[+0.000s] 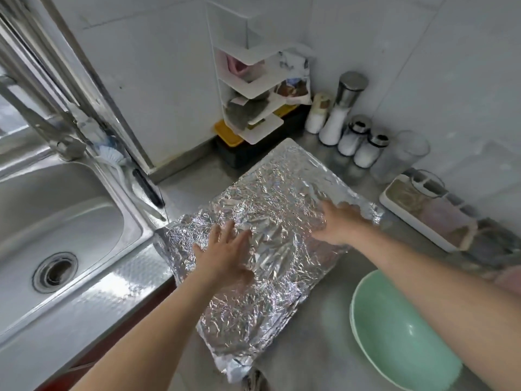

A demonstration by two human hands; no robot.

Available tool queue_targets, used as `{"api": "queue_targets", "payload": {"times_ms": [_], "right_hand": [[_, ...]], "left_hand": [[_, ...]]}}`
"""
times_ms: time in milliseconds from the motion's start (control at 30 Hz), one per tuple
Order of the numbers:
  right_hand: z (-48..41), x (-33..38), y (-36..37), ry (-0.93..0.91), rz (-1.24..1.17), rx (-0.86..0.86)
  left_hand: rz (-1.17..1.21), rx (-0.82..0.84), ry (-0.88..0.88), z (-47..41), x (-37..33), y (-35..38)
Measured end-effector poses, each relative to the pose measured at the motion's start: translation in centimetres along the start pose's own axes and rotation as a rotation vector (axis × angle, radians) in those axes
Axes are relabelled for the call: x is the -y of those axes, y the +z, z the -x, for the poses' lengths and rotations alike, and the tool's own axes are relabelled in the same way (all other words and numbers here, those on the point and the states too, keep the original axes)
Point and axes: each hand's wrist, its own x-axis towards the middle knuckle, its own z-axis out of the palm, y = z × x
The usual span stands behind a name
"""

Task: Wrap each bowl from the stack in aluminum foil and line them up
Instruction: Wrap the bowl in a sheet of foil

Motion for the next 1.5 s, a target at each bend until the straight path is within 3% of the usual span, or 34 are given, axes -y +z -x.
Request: {"api": "queue_targets", "payload": {"times_ms": [133,333,433,500,567,633,767,900,1067,1200,1333,1500], "right_hand": [[-0.6,-1.7,0.1,0.089,-0.067,-0.080],[-1.3,-3.7,-0.2,0.176,-0.163,-0.095],[-2.3,-5.0,-0.1,0.189,-0.245,-0.168],[-2.8,-5.6,-0.5,0.206,-0.480,-0.256],[-2.5,-5.5,-1.7,0.243,-0.976,-0.295],[-1.8,-5.4,-2.7,0.285,-1.334,-0.199],[-1.2,-5.6,-1.5,0.342,-1.239,0.035],[-1.8,-4.9,-0.7,0.317,-1.092,-0.128],[-1.5,-5.1,-0.7,0.350,-1.014,-0.325],[-0.9,-5.6,-0.7,0.290,-1.004,-0.364],[0.3,-5.3,-1.2,0.168,-0.997,-0.366],[1.3,-5.3,-1.7,0.044,-0.886,-0.425]], "left_hand": [[-0.008,-0.014,-0.033,0.4,-0.4,-0.7],[-0.039,-0.023,0.203,0.9,-5.1,-0.1],[-0.047,0.030,0.156,0.5,-6.2,1.0],[-0.075,0.026,0.127,0.4,-6.4,1.5],[-0.086,0.001,0.105,0.3,-6.7,1.5],[-0.078,-0.019,0.094,0.2,-7.2,1.2],[0.020,-0.160,0.023,-1.3,-6.7,-1.5],[0.075,-0.378,-0.049,-5.2,-2.7,-5.5],[0.244,-0.251,-0.142,-9.7,0.8,-7.0],[0.113,-0.283,-0.202,-10.4,1.1,-7.3],[0.090,-0.352,-0.093,-11.3,0.9,-7.5],[0.198,-0.261,-0.107,-12.0,-0.1,-8.0]]}}
